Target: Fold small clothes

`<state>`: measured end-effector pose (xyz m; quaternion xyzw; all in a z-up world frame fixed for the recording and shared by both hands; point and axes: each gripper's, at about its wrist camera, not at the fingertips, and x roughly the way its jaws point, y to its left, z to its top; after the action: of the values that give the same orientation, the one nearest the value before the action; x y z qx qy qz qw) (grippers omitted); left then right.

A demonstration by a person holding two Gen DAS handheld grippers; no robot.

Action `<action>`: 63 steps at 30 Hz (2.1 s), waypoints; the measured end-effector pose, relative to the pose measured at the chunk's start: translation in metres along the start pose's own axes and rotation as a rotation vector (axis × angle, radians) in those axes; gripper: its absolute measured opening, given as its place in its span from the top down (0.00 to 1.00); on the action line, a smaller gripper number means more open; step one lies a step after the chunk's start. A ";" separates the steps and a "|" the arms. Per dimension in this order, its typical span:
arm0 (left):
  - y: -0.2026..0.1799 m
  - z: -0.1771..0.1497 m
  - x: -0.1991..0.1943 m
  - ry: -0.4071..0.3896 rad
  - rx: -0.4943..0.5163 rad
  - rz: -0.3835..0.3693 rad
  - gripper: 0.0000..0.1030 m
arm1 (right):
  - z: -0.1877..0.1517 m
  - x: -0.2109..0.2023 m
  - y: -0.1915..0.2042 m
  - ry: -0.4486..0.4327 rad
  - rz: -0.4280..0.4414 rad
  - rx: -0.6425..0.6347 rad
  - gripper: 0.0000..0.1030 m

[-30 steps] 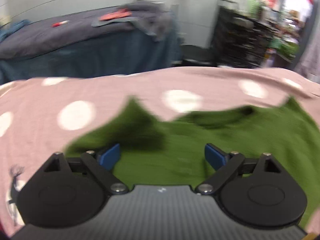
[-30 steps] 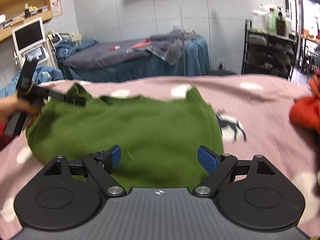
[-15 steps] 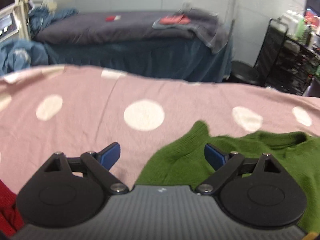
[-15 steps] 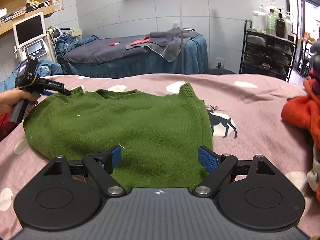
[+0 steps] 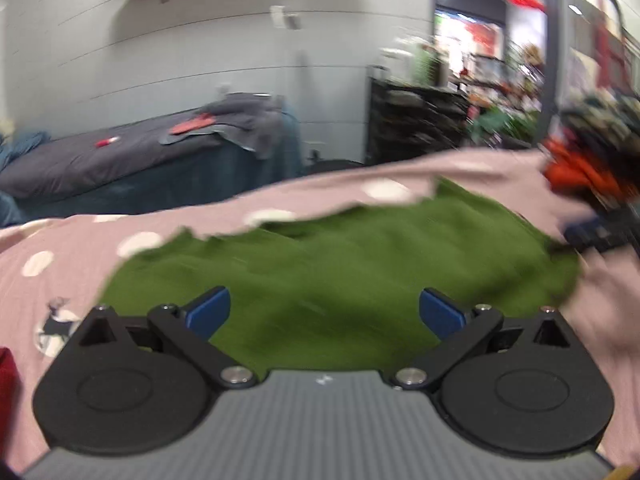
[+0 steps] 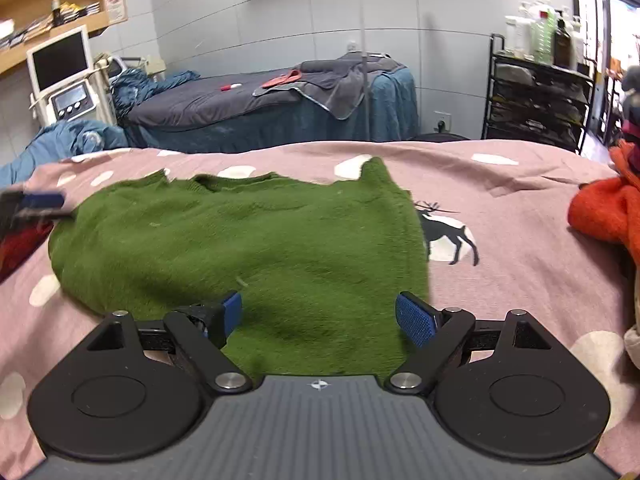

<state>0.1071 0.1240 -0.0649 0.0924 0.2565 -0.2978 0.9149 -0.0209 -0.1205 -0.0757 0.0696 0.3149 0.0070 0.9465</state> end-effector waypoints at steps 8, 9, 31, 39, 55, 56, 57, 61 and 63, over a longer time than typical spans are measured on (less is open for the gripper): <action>-0.137 -0.022 0.006 0.023 0.343 -0.079 0.01 | 0.004 -0.014 -0.018 0.004 -0.026 0.046 0.00; -0.150 -0.023 0.012 0.024 0.418 -0.075 0.01 | 0.003 -0.015 -0.020 0.007 -0.025 0.054 0.00; -0.228 0.002 0.107 0.163 0.565 -0.087 0.13 | -0.002 -0.020 -0.039 0.038 -0.032 0.046 0.00; -0.223 0.000 0.101 0.153 0.552 -0.098 0.15 | 0.043 0.036 -0.040 0.127 -0.003 0.038 0.00; -0.216 0.006 0.110 0.162 0.536 -0.087 0.01 | 0.043 0.086 -0.090 0.276 0.204 0.425 0.00; -0.217 0.006 0.110 0.160 0.538 -0.087 0.01 | 0.043 0.087 -0.090 0.275 0.216 0.435 0.00; -0.217 0.005 0.110 0.158 0.540 -0.087 0.01 | 0.043 0.089 -0.091 0.279 0.230 0.444 0.00; -0.222 0.003 0.109 0.141 0.550 -0.069 0.00 | 0.047 0.105 -0.098 0.294 0.300 0.519 0.00; -0.226 0.003 0.108 0.130 0.558 -0.054 0.00 | 0.049 0.113 -0.101 0.290 0.320 0.575 0.00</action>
<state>0.0493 -0.1131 -0.1230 0.3528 0.2253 -0.3745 0.8274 0.0953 -0.2207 -0.1179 0.3798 0.4200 0.0761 0.8207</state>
